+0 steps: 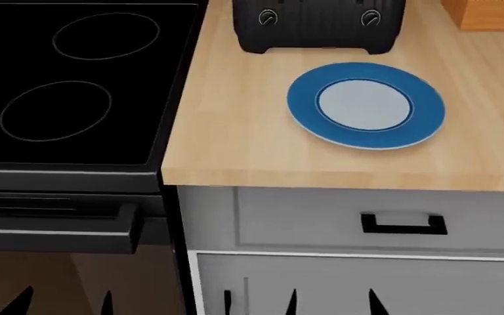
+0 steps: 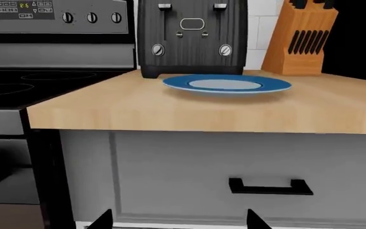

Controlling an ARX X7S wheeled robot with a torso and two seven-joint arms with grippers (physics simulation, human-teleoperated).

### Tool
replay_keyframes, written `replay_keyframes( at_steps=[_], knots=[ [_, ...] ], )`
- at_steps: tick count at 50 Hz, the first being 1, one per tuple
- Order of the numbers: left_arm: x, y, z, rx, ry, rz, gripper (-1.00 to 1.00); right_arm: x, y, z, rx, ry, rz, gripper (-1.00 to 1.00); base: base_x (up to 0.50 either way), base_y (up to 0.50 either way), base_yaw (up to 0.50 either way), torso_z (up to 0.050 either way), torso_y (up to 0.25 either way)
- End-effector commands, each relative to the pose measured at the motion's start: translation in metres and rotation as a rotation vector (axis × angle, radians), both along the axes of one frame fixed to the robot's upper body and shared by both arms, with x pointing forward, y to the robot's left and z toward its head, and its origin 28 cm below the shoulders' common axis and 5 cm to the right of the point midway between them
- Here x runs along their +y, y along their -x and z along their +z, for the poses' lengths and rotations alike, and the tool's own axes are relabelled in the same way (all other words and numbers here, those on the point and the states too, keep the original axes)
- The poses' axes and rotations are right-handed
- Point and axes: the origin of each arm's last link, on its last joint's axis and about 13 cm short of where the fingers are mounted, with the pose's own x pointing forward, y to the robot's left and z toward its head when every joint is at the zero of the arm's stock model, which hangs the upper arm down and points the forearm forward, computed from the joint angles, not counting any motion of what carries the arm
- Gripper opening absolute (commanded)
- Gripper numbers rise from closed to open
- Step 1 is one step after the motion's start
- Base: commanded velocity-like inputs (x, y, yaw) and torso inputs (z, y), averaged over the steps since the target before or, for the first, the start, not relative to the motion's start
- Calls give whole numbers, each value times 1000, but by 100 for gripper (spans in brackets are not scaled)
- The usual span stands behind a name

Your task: Place the toasted item on a plate.

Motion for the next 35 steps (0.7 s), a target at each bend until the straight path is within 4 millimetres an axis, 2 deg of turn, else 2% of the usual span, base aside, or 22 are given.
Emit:
replay_keyframes(
  at_steps=[1, 20, 28, 35],
  knots=[
    [0, -1, 1, -3, -3, -1, 100, 1, 0, 2, 7, 4, 5, 100, 0, 0, 0, 50, 0],
    [2, -5, 7, -10, -16, 11, 100, 0, 0, 7, -10, 11, 4, 100, 0, 0, 0, 50, 0],
    [4, -8, 18, -21, -31, -4, 100, -1, -6, 20, -37, 23, 4, 100, 0, 0, 0, 50, 0],
    [5, -19, 36, -63, -38, -6, 100, -2, -12, 39, -76, 37, 12, 100, 0, 0, 0, 50, 0]
  ],
)
